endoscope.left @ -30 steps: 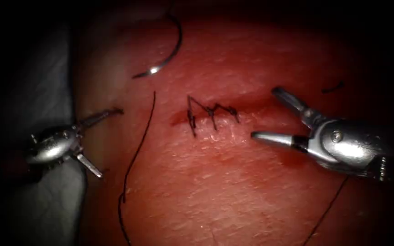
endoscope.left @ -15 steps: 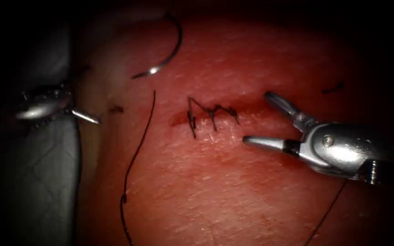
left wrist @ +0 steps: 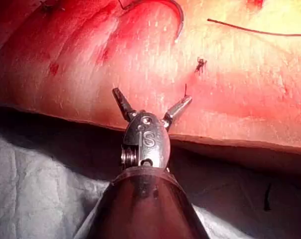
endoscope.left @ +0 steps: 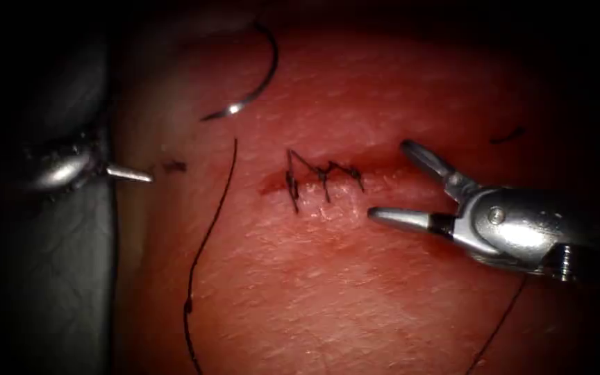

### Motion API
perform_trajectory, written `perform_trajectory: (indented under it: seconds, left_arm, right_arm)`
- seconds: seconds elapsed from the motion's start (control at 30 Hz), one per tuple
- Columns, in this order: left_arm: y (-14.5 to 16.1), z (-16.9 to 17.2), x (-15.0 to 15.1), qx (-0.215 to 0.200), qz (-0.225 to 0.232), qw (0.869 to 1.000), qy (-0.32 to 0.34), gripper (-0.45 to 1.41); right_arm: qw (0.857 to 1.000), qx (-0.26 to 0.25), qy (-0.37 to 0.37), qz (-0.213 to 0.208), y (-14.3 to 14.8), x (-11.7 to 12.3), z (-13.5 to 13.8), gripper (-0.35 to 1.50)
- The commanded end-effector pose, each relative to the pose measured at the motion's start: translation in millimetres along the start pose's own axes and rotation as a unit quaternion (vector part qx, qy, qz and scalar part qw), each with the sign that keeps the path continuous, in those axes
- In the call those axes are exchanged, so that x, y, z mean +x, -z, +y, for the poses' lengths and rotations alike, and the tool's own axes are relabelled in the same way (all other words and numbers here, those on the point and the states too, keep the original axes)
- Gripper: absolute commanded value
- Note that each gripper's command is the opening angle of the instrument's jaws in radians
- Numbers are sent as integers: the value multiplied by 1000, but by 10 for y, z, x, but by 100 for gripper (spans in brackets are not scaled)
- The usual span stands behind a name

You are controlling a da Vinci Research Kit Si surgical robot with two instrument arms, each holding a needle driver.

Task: Wound Closure

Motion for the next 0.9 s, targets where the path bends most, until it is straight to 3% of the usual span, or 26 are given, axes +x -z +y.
perform_trajectory:
  seconds: [0.03,0.33,0.47,0.6,0.73,0.9]
  left_arm:
    - [-2,8,-4,1,5,1000,-1,106]
    - [15,52,38,17,69,997,24,106]
    - [5,68,62,12,81,996,33,106]
    - [-12,81,81,18,81,997,-2,106]
    - [-22,85,75,23,81,995,-53,110]
    - [-16,76,44,43,57,995,-72,108]
  right_arm:
    - [1000,2,-1,1,-7,-6,-10,145]
    - [1000,2,-6,1,-8,-7,-12,145]
    - [1000,5,-5,2,-13,-7,-15,143]
    - [1000,5,-8,2,-13,-7,-15,143]
    - [1000,6,-8,2,-12,-7,-15,143]
    - [1000,6,-7,3,-10,-7,-16,142]
